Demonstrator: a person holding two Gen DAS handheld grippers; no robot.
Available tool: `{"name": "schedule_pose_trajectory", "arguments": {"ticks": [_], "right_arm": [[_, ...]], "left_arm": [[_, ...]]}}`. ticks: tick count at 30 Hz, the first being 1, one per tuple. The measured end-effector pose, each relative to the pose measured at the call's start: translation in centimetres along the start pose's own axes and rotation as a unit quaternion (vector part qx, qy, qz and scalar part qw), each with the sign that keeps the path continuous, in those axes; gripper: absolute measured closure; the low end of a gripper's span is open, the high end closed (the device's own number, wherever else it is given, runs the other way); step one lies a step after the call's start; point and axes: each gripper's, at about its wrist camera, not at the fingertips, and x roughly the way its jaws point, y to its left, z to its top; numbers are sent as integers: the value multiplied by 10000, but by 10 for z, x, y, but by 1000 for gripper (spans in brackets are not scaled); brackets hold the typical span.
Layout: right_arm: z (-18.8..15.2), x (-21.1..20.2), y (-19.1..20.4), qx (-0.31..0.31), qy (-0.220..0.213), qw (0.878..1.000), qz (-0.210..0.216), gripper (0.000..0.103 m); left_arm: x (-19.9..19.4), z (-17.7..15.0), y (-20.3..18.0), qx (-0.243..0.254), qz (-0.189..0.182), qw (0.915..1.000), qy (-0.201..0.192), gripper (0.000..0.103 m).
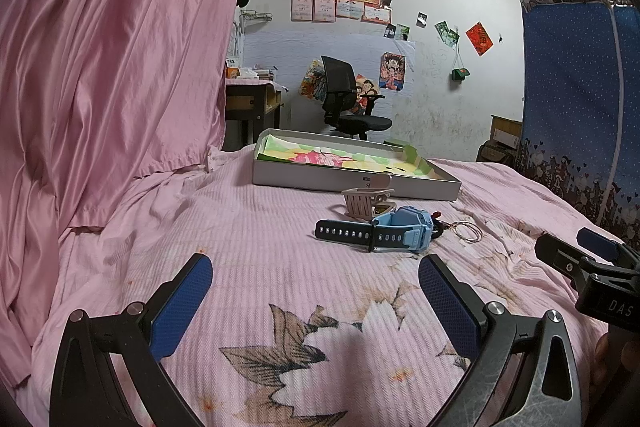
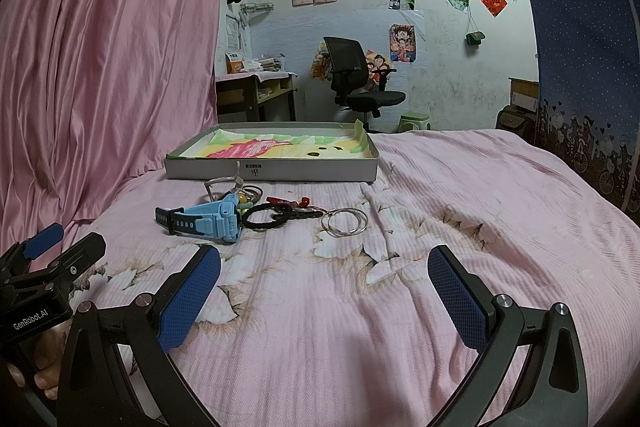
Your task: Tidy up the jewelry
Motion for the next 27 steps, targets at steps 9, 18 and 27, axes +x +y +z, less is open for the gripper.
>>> {"name": "schedule_pose_trajectory", "arguments": {"ticks": [9,18,27], "right_arm": [[0,0,0,1,2,10000,2,1],[2,0,0,-23,-17,10000,31,1],[36,12,-10,-188,129,9993,293,1]], "left_arm": [[0,0,0,-9,-6,10000,23,0],[7,6,-3,-138,-107,9996,215,0],[36,40,-2,-180,-263,9977,604,0]]}}
